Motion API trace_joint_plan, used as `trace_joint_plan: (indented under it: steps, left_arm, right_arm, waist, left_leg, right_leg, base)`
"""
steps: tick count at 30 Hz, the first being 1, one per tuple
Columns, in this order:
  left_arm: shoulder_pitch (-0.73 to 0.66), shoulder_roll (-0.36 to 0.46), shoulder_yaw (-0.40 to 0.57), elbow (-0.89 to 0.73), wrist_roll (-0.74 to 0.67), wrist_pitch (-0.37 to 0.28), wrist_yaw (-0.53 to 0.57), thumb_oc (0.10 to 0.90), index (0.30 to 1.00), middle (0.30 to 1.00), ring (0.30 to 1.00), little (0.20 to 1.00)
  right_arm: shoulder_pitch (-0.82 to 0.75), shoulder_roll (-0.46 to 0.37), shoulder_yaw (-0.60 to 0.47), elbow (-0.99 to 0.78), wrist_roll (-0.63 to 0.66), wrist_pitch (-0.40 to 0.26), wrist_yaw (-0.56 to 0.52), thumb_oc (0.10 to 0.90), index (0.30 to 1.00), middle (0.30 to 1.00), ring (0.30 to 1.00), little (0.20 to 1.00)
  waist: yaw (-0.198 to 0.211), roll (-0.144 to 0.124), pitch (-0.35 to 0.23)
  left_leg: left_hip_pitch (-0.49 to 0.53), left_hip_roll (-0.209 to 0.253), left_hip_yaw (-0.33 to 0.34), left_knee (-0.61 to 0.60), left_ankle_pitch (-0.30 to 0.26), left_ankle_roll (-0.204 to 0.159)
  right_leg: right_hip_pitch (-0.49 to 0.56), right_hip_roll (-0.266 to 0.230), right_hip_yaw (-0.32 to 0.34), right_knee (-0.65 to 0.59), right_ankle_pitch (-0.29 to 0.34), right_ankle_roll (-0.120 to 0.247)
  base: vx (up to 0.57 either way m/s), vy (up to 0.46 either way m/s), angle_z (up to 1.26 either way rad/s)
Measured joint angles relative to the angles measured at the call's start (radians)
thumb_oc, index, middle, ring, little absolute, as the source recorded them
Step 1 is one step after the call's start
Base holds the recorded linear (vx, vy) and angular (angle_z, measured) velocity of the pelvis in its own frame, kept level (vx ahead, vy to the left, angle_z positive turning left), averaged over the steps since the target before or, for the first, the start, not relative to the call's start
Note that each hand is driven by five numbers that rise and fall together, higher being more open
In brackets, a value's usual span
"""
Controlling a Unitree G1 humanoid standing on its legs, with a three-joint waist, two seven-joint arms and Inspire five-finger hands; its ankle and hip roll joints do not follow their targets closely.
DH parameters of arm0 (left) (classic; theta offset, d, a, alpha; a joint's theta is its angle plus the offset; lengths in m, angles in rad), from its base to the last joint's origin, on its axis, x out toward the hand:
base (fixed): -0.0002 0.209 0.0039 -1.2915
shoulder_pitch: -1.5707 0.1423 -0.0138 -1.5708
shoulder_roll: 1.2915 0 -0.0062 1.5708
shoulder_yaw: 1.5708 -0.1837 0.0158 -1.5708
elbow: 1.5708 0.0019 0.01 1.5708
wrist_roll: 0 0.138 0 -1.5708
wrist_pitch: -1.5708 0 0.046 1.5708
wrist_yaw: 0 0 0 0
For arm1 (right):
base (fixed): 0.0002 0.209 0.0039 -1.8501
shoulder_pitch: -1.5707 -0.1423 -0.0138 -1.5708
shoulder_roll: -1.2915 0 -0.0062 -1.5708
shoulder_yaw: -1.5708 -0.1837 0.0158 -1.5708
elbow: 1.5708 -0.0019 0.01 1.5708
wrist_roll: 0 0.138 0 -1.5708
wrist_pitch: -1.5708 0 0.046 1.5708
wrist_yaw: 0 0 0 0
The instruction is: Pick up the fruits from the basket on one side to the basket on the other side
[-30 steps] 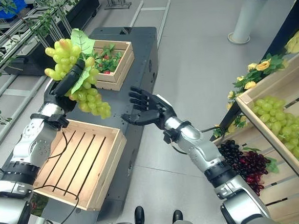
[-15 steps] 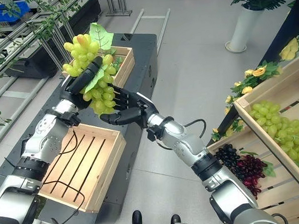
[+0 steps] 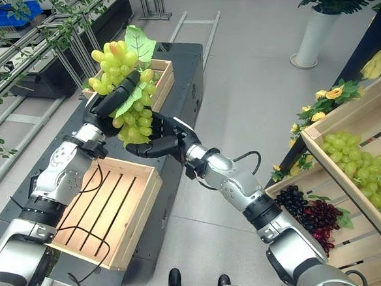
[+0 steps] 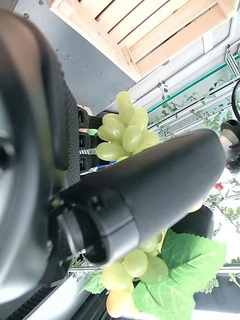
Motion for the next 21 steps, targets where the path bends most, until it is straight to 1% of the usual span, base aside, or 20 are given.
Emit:
trace_joint_plan:
  steps: [3,5,10,14,16,21]
  left_arm:
    - [-0.013,0.000,-0.018,0.000,0.036,0.001,-0.020,0.400,0.300,0.300,0.300,0.300]
    - [-0.033,0.000,-0.046,0.000,0.080,0.003,-0.047,0.400,0.300,0.300,0.300,0.300]
    - [-0.068,0.009,-0.072,0.000,0.106,0.008,-0.084,0.400,0.300,0.300,0.300,0.300]
    - [-0.100,0.018,-0.078,0.014,0.130,0.019,-0.088,0.400,0.300,0.300,0.300,0.300]
    - [-0.114,0.019,-0.079,0.025,0.136,0.020,-0.089,0.400,0.300,0.300,0.300,0.300]
    - [-0.121,0.021,-0.079,0.032,0.136,0.021,-0.091,0.400,0.300,0.300,0.300,0.300]
  right_arm:
    - [-0.001,0.000,0.003,0.000,-0.001,0.001,-0.021,0.800,0.900,0.900,0.900,0.900]
    - [-0.007,0.000,0.012,0.000,-0.002,0.001,-0.047,0.800,0.900,0.900,0.900,0.900]
    - [-0.034,-0.001,0.026,0.010,-0.001,0.007,-0.072,0.800,0.900,0.900,0.900,0.900]
    - [-0.064,0.000,0.031,0.034,-0.002,0.007,-0.078,0.800,0.900,0.900,0.900,0.900]
    - [-0.081,0.004,0.040,0.042,-0.002,0.007,-0.102,0.800,0.900,0.900,0.900,0.900]
    - [-0.090,0.008,0.045,0.049,-0.002,0.007,-0.113,0.800,0.900,0.900,0.900,0.900]
  waist:
    - [0.002,0.000,0.000]
    - [0.011,0.000,0.000]
    - [0.017,0.000,0.000]
    - [0.020,0.000,0.000]
    - [0.021,0.000,0.000]
    - [0.024,0.000,0.000]
  left_leg:
    - [0.000,0.000,0.000,0.000,0.000,0.000]
    - [0.000,0.000,0.000,0.000,0.000,0.000]
    - [0.001,0.000,0.000,0.000,0.000,0.000]
    - [0.002,0.000,-0.001,0.000,0.000,0.000]
    - [0.003,0.000,-0.002,0.000,0.000,0.000]
    - [0.003,0.000,-0.005,0.000,0.001,0.000]
  right_leg:
    - [0.000,0.000,0.000,0.000,0.000,0.000]
    - [0.000,0.000,0.000,0.000,0.000,0.000]
    - [0.001,0.000,0.000,0.000,0.000,0.000]
    - [0.003,0.000,-0.001,0.000,0.000,0.000]
    - [0.004,0.000,-0.002,0.000,0.000,0.000]
    - [0.006,0.000,-0.004,0.000,0.000,0.000]
  base:
    - [0.00,0.000,0.00]
    - [0.00,0.000,0.00]
    - [0.00,0.000,0.00]
    - [0.00,0.000,0.00]
    - [0.00,0.000,0.00]
    - [0.00,0.000,0.00]
